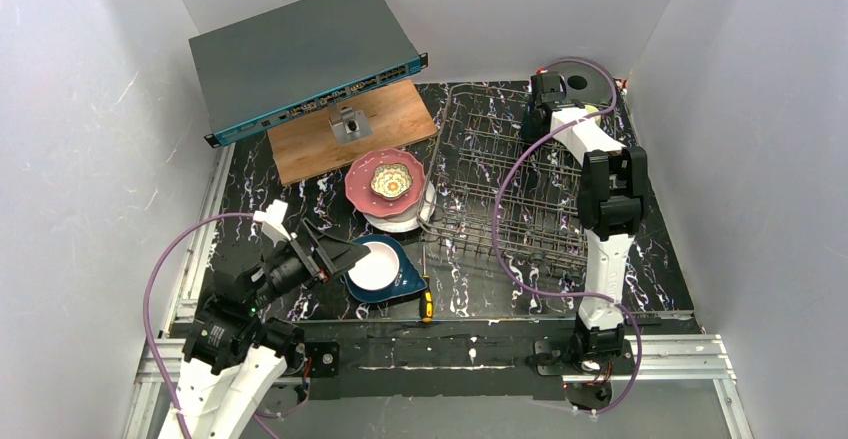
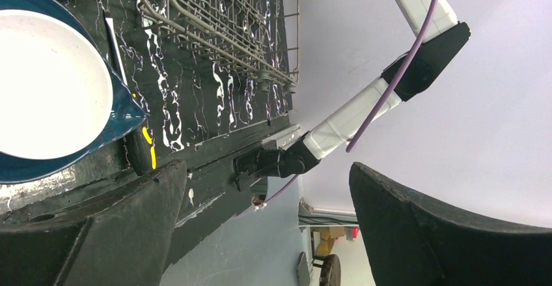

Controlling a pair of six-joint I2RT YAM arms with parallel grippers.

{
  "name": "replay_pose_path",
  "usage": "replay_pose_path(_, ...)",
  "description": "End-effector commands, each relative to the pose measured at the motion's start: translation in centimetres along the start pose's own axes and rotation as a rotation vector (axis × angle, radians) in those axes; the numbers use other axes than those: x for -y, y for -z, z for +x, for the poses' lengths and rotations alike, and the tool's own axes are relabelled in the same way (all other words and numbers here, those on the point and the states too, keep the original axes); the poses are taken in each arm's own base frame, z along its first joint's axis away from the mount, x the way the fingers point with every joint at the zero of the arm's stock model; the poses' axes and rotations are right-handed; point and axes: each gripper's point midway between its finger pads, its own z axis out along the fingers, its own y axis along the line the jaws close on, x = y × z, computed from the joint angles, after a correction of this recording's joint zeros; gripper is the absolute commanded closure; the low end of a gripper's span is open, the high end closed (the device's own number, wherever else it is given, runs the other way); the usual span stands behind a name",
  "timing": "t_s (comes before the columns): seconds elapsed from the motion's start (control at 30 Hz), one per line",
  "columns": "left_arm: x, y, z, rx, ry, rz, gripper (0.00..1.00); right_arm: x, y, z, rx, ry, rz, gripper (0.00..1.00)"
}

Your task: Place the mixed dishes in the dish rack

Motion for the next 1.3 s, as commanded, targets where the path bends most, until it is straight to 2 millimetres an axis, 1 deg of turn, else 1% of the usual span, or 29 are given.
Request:
replay_pose_path(0.0, 0.7, 0.9, 0.0, 0.016, -0.008, 0.010, 0.05, 0.1, 1.2, -3.8, 0.085, -0.008, -0.006, 0.80)
replay_pose_path(0.23, 0.5, 1.5, 0.1, 0.022, -0.015, -0.009, 0.05, -0.1, 1.1, -3.6, 0.065, 0.002, -0.017, 0.62)
replay_pose_path(0.33, 0.4, 1.6, 0.1, 0.022, -0.015, -0.015, 0.05, -0.3, 1.6, -3.9, 0.061, 0.010, -0.036, 0.55)
replay_pose_path(0.43, 0.4, 1.6, 0.2, 0.021, -0.011, -0.019, 0.05, -0.5, 2.7, -4.4, 0.065, 0.010, -0.054, 0.50)
replay_pose_path(0.6, 0.2, 1.5, 0.2, 0.018, -0.005, -0.024, 0.05, 0.0, 5.4, -5.7, 0.089, -0.017, -0.063, 0.45)
replay_pose_path(0.7, 0.0, 1.6, 0.3, 0.017, -0.003, -0.029, 0.05, 0.1, 7.1, -5.6, 0.087, -0.052, -0.070, 0.43)
replay_pose_path(0.87, -0.2, 1.7, 0.5, 0.016, 0.009, -0.035, 0.05, 0.0, 9.7, -4.9, 0.086, -0.119, -0.104, 0.38)
replay_pose_path(0.9, -0.3, 1.7, 0.5, 0.016, 0.013, -0.038, 0.05, -0.2, 10.2, -4.8, 0.087, -0.135, -0.116, 0.08)
replay_pose_path(0.93, -0.4, 1.7, 0.6, 0.015, 0.015, -0.040, 0.05, -0.3, 10.7, -4.6, 0.088, -0.142, -0.127, 0.03)
replay_pose_path(1.03, -0.7, 1.6, 0.7, 0.013, 0.022, -0.046, 0.05, -0.7, 12.4, -4.1, 0.098, -0.145, -0.152, 0.02)
replay_pose_path(1.13, -0.9, 1.5, 0.8, 0.009, 0.026, -0.050, 0.05, -1.1, 14.5, -3.5, 0.116, -0.143, -0.171, 0.02)
replay_pose_path(1.23, -1.2, 1.4, 0.9, 0.009, 0.031, -0.055, 0.05, -2.2, 17.2, -2.5, 0.143, -0.122, -0.205, 0.02)
replay_pose_path(1.27, -1.3, 1.4, 0.9, 0.009, 0.032, -0.059, 0.05, -3.0, 18.2, -2.0, 0.159, -0.104, -0.224, 0.02)
